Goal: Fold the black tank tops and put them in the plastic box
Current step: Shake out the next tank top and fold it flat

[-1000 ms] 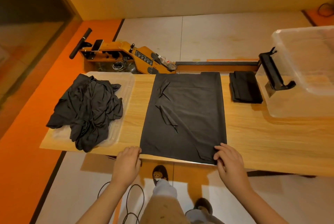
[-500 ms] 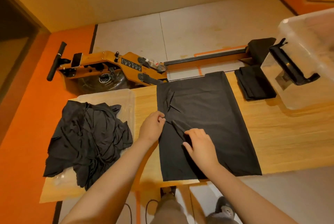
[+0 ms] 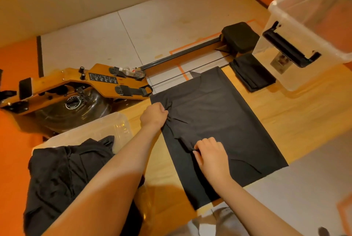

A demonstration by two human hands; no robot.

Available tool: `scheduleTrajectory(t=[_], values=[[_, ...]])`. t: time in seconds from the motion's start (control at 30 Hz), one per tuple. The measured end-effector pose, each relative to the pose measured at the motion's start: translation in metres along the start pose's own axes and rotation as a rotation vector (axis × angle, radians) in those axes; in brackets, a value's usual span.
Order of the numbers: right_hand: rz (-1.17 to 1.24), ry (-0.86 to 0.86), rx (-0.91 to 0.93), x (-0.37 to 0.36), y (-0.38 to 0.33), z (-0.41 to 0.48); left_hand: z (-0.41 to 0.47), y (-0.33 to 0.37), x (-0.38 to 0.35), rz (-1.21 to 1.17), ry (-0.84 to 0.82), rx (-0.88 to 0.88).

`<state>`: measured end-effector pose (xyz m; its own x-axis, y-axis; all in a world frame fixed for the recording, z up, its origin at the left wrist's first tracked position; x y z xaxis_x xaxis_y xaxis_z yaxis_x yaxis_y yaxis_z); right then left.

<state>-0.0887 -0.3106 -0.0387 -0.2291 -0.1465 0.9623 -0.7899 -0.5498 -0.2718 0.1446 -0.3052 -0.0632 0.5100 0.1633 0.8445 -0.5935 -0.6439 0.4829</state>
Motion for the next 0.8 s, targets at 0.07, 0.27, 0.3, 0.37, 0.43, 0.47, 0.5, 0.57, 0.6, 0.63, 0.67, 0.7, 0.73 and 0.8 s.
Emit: scheduleTrajectory(t=[0.07, 0.27, 0.3, 0.37, 0.43, 0.47, 0.5, 0.57, 0.6, 0.63, 0.67, 0.7, 0.73, 0.8], values=[[0.027, 0.01, -0.001, 0.001, -0.004, -0.011, 0.003, -0.006, 0.002, -0.073, 0.014, 0.002], [0.126, 0.029, -0.041, 0.005, -0.008, -0.032, -0.002, -0.011, 0.006, -0.433, 0.02, 0.007], [0.154, 0.037, -0.058, 0.007, -0.007, -0.033, -0.002, -0.009, 0.009, -0.477, 0.015, -0.005], [0.214, 0.042, -0.077, 0.012, -0.007, -0.035, -0.002, -0.009, 0.015, -0.581, 0.004, -0.024], [0.253, 0.044, -0.056, 0.015, -0.011, -0.037, -0.002, -0.015, 0.019, -0.663, 0.004, -0.014], [0.253, 0.039, -0.033, 0.014, -0.014, -0.039, -0.002, -0.02, 0.019, -0.673, 0.011, 0.003], [0.24, 0.027, -0.009, 0.011, -0.018, -0.041, -0.003, -0.024, 0.018, -0.663, 0.018, 0.025], [0.184, -0.006, 0.024, 0.001, -0.023, -0.044, -0.004, -0.032, 0.014, -0.604, 0.008, 0.067], [0.151, -0.029, 0.027, -0.005, -0.023, -0.044, -0.005, -0.035, 0.011, -0.581, -0.008, 0.087], [0.127, -0.055, 0.026, -0.011, -0.022, -0.044, -0.005, -0.037, 0.009, -0.576, -0.025, 0.103], [0.115, -0.083, 0.027, -0.016, -0.021, -0.044, -0.005, -0.039, 0.007, -0.577, -0.035, 0.111], [0.12, -0.112, 0.038, -0.019, -0.02, -0.045, -0.005, -0.04, 0.007, -0.576, -0.037, 0.112], [0.133, -0.145, 0.064, -0.021, -0.02, -0.047, -0.005, -0.04, 0.007, -0.572, -0.036, 0.107], [0.149, -0.201, 0.121, -0.021, -0.018, -0.053, -0.005, -0.04, 0.01, -0.545, -0.012, 0.085]])
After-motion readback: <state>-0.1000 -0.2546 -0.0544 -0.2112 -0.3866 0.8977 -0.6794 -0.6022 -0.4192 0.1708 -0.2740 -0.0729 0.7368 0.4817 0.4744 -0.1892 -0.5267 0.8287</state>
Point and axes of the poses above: each hand's wrist, its own z-axis towards the middle knuckle, its own x-axis out of the back of the hand, y = z × x, the point moved 5 cm from there along z, towards the middle knuckle, and after that the axes turned 14 degrees about -x, right-handed, at the moved point
